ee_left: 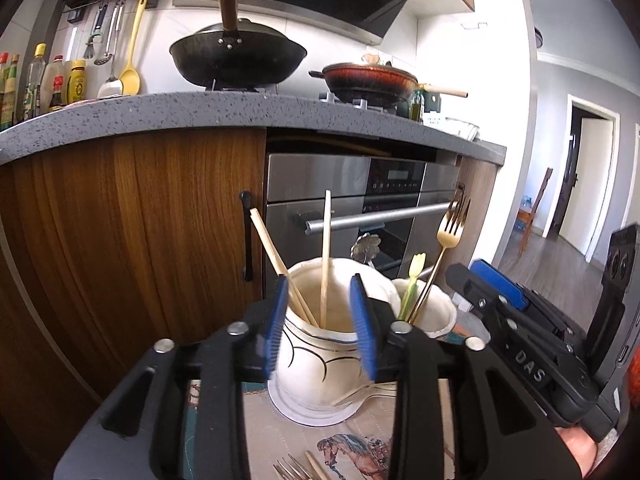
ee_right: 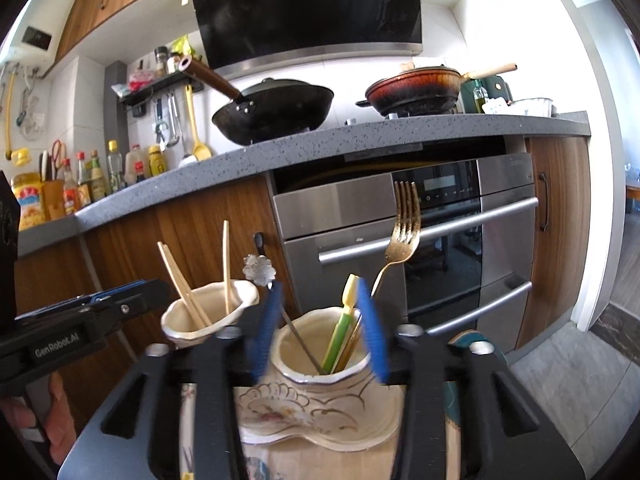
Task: Organize utensils
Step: 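Drop the chopstick into the larger pot while the right tool drops the spoon into the smaller pot, then withdraw both open tools from the holder back over the placemat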
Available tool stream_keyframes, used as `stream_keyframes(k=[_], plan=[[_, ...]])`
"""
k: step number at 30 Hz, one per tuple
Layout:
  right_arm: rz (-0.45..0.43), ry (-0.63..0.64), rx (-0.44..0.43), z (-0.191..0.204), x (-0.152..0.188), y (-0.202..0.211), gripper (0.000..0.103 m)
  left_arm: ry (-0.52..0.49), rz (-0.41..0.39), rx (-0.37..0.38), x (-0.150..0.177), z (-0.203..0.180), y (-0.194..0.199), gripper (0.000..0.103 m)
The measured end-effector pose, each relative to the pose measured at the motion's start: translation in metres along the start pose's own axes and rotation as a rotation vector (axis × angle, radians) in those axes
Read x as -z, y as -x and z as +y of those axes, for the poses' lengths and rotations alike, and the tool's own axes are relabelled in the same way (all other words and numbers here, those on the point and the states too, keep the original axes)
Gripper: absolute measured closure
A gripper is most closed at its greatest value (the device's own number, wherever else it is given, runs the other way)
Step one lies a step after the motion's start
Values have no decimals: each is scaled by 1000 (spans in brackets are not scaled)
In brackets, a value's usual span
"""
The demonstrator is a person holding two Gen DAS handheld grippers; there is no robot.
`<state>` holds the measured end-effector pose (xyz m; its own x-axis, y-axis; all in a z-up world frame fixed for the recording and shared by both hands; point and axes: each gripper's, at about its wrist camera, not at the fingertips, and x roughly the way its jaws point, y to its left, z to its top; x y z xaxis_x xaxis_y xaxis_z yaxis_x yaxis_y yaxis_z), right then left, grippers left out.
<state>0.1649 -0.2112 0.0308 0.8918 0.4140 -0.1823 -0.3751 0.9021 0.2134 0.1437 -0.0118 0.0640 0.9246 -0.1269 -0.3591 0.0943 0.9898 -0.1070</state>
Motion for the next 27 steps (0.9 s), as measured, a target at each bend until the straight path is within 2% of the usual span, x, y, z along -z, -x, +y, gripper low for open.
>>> stream_keyframes(k=[3, 4, 6, 9, 11, 14, 19, 27], plan=[[-8, -30, -13, -5, -1, 10, 39, 24, -20, 1, 1, 3, 12, 57], [-13, -37, -11, -7, -1, 13, 36, 30, -26, 2, 3, 4, 18, 51], [-26, -51, -16, -11, 0, 22, 21, 34, -34, 0, 4, 5, 25, 42], [-38, -62, -36, -13, 2, 33, 10, 40, -45, -4, 8, 7, 38, 29], [-40, -57, -41, -13, 4, 39, 10, 45, -54, -11, 11, 8, 45, 21], [-40, -28, -31, -10, 10, 47, 8, 41, -54, -24, 15, 10, 53, 14], [-31, 14, -22, -9, 22, 60, 6, 22, -29, -70, 27, 16, 62, 10], [29, 6, -11, -13, 42, 69, 5, 29, 32, -110, 50, 28, 73, 9]])
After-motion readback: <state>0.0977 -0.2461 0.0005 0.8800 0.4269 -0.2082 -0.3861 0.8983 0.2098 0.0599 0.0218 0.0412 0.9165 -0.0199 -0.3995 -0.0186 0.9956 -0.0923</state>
